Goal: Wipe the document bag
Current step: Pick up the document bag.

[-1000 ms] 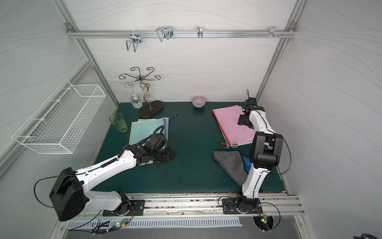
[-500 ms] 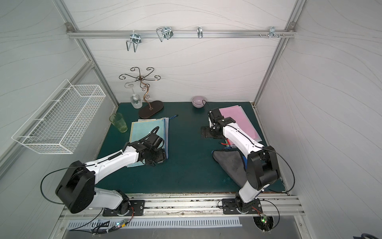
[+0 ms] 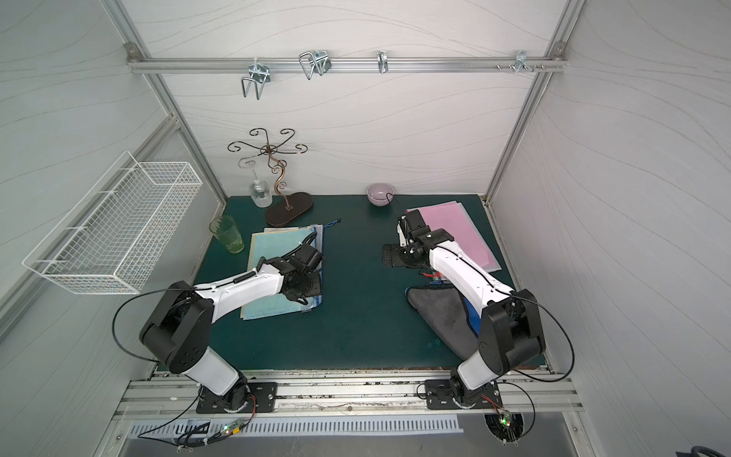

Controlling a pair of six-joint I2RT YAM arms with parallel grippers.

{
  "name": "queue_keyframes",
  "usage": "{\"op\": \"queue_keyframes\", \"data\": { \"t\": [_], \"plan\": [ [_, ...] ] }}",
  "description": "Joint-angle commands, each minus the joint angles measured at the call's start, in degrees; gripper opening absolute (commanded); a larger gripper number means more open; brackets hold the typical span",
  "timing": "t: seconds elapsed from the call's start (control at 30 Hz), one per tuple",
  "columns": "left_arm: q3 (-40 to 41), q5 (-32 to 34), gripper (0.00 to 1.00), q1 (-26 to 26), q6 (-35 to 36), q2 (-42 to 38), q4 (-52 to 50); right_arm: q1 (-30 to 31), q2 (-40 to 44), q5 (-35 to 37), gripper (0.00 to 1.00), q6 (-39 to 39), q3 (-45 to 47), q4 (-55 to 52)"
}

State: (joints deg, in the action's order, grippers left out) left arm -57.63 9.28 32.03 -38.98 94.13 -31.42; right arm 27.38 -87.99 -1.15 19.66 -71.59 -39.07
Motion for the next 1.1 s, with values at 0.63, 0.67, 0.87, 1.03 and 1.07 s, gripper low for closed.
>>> {"op": "queue_keyframes", "data": {
  "t": [0.63, 0.67, 0.87, 1.03, 1.07],
  "plan": [
    [-6.7, 1.3, 0.06, -0.6, 1.1, 9.1, -2.2, 0.1, -0.1, -1.9, 0.99, 0.1, 0.8, 1.5],
    [-6.6, 1.1, 0.0, -0.7, 1.1, 9.1, -2.1, 0.1, -0.2, -2.0, 0.99, 0.1, 0.8, 1.5],
    [-5.2, 2.9, 0.0, -0.7, 1.4, 3.9, -2.3, 0.2, -0.6, -3.0, 0.99, 0.2, 0.9, 1.8],
    [-5.1, 4.6, 0.0, -0.7, 2.6, -5.5, -5.0, 0.9, -1.4, -3.7, 0.99, 0.2, 0.9, 1.7],
    [-5.4, 4.1, 0.0, -0.9, 2.8, -7.2, -5.8, 1.1, -1.5, -3.8, 0.99, 0.2, 0.9, 1.6]
  ]
}}
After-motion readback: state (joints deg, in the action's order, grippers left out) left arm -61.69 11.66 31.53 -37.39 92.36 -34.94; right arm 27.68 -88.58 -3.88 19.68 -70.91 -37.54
